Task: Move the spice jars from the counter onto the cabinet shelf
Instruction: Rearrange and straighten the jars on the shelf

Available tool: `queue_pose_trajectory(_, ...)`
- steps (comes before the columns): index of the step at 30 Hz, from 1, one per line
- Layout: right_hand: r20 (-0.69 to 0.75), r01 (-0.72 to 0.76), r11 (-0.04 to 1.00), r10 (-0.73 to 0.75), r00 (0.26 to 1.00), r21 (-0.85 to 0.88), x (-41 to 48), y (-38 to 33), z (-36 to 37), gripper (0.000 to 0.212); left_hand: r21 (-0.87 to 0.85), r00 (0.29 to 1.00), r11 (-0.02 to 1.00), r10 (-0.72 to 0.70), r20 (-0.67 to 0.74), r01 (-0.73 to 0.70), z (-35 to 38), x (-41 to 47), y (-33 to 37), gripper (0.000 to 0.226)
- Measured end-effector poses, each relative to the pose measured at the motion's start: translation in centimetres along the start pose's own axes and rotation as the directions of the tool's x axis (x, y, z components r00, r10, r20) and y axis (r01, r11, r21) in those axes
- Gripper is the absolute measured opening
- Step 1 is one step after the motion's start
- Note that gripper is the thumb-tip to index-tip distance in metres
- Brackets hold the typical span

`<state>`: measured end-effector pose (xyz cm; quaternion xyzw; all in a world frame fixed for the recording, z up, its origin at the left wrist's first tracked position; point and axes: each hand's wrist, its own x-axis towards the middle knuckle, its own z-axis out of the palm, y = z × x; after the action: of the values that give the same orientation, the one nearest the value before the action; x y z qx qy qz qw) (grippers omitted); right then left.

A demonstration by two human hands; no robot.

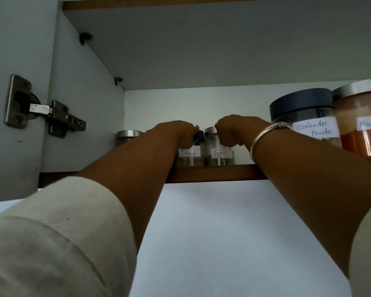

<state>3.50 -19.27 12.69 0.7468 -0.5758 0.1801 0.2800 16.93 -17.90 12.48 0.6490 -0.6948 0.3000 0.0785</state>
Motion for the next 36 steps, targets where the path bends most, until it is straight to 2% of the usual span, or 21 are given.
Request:
queue_pose_trajectory(2,-0.006,0.01,1.0,-0.01,1.0,0.016,0.2,0.1,0.6,0.043,-0.055,1.0,0.998,0.0,-0.001,0.0,0.2,-0.4,0.1,0.069)
queue_pose_trajectory(4,-0.073,0.051,0.997,-0.046,0.996,0.055,-0.2,-0.1,0.8,0.067,-0.107,0.998,0.994,0.018,-0.064,-0.024,0.1,-1.0,0.3,0.072)
queue_pose_trajectory(6,-0.153,0.081,0.994,-0.068,0.986,0.079,-1.0,-0.4,0.3,0.074,-0.129,0.983,0.99,0.036,-0.182,-0.06,-0.3,-1.6,0.9,0.067)
queue_pose_trajectory(10,-0.193,0.123,0.99,-0.108,0.975,0.066,-3.3,-1.1,-1.2,0.062,-0.164,0.947,0.98,0.056,-0.317,-0.113,-1.2,-3.5,2.0,0.049)
queue_pose_trajectory(15,-0.208,0.143,0.99,-0.144,0.968,-0.023,-6.6,-0.1,-3.5,0.052,-0.22,0.941,0.962,0.082,-0.329,-0.161,-2.6,-6.3,3.0,0.056)
queue_pose_trajectory(23,-0.26,0.097,0.987,-0.127,0.957,-0.125,-11.9,3.9,-6.4,0.057,-0.252,0.93,0.936,0.155,-0.333,-0.246,-6.6,-9.1,6.3,0.065)
queue_pose_trajectory(30,-0.27,0.03,0.996,-0.052,0.961,-0.085,-16.2,9.6,-7.8,0.048,-0.275,0.926,0.916,0.2,-0.321,-0.293,-9.8,-10.8,10.8,0.066)
queue_pose_trajectory(36,-0.186,-0.006,1.0,0.01,0.982,0.021,-17.1,14.6,-8.0,0.053,-0.294,0.947,0.93,0.131,-0.292,-0.219,-11.9,-10.8,14.0,0.064)
